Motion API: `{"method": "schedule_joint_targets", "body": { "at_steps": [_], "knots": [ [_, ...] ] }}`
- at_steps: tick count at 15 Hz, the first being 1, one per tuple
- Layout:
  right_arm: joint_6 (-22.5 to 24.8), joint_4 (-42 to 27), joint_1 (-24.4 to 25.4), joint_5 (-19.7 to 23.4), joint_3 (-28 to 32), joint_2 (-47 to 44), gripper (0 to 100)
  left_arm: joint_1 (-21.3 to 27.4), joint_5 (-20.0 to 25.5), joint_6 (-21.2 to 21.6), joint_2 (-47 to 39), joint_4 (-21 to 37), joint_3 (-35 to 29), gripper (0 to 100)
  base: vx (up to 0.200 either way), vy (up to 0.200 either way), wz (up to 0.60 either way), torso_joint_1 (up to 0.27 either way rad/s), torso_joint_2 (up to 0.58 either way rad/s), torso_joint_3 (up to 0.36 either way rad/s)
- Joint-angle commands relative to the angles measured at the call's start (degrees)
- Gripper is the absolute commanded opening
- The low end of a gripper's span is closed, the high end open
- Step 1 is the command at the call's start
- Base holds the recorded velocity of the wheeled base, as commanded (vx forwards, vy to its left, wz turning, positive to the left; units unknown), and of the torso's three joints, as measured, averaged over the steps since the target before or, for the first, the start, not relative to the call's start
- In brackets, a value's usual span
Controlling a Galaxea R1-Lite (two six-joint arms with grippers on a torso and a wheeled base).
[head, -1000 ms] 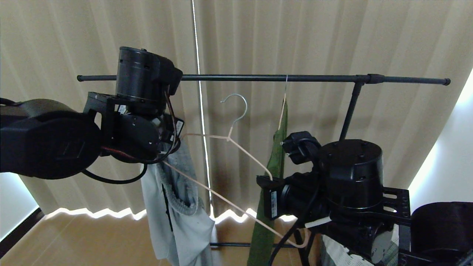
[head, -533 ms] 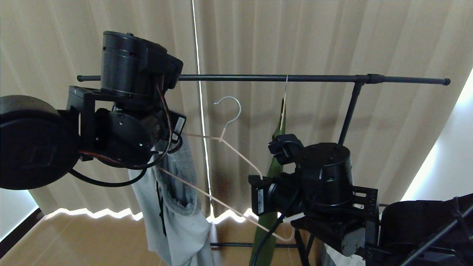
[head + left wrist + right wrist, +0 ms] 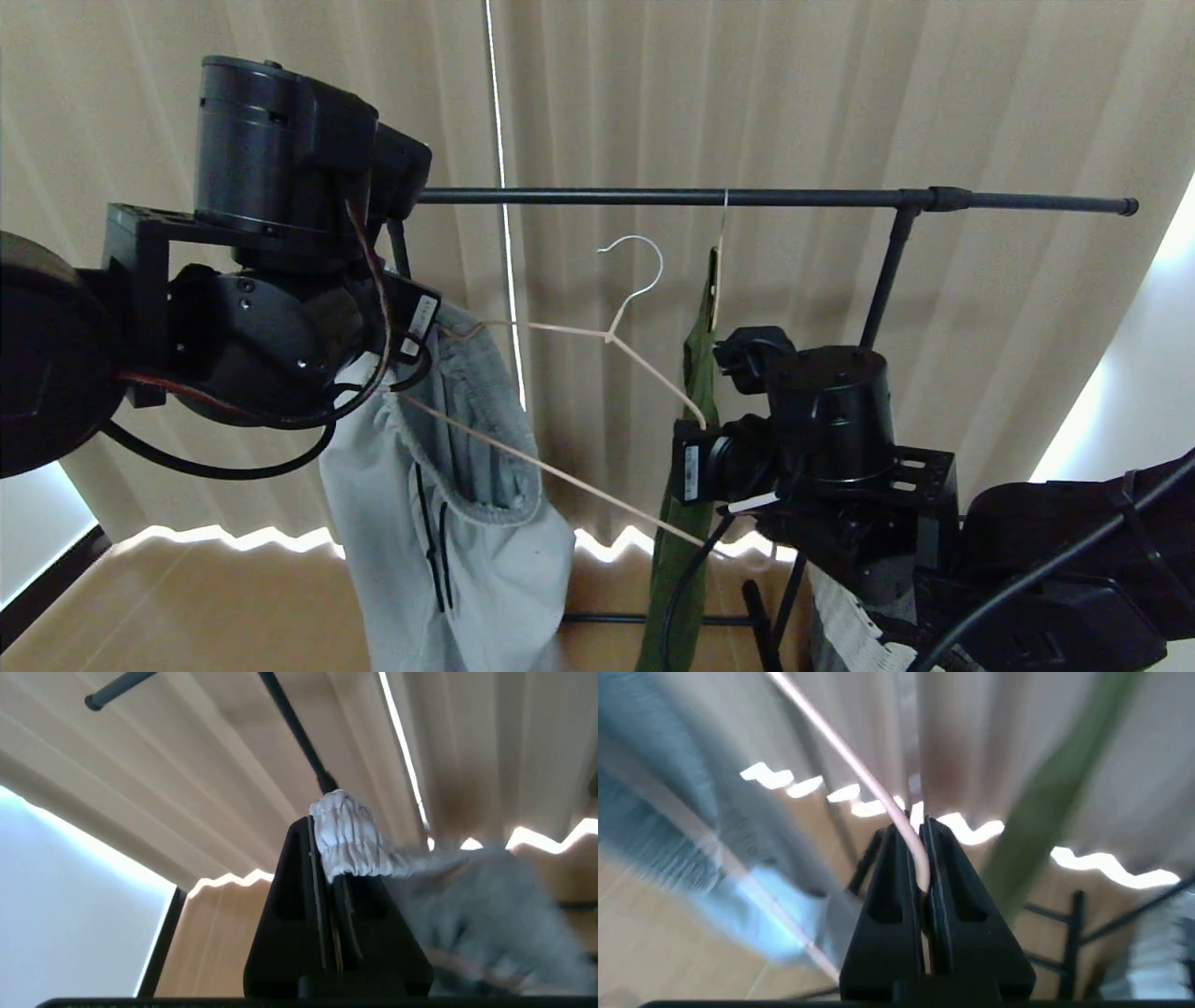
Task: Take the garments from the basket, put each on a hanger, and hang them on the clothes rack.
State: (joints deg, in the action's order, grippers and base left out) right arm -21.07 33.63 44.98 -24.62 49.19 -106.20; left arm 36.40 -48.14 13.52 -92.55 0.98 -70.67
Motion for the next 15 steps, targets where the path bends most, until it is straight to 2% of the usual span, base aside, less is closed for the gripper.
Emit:
{"method": "schedule_joint_targets", "body": {
  "at_steps": [1, 3, 6, 10, 15],
  "knots": [
    [0.0, 0.2, -1.3, -0.3, 0.3, 0.2, 0, 0.1, 0.0, 0.0, 0.7, 0.3, 0.7, 0, 0.0, 0.0, 0.0, 0.0, 0.0, 0.0],
    [0.0, 0.3, -1.6, -0.7, 0.8, 0.1, 0, 0.7, 0.0, 0.0, 0.8, 1.2, 1.0, 0, 0.0, 0.0, 0.0, 0.0, 0.0, 0.0],
    [0.0, 0.5, -1.4, -0.6, 1.9, -1.3, 0, 5.2, 0.0, -0.1, 0.4, 1.4, 0.4, 0, 0.0, 0.0, 0.0, 0.0, 0.0, 0.0],
    [0.1, 0.5, 0.8, -0.2, 3.6, -2.3, 0, 11.2, 0.0, -1.5, -2.5, 1.2, -3.7, 0, 0.0, 0.0, 0.0, 0.0, 0.0, 0.0],
    [0.2, 0.5, 3.4, 0.0, 4.1, -2.5, 0, 13.5, 0.0, -4.2, -6.4, 1.3, -7.4, 0, 0.0, 0.0, 0.0, 0.0, 0.0, 0.0]
  ]
}}
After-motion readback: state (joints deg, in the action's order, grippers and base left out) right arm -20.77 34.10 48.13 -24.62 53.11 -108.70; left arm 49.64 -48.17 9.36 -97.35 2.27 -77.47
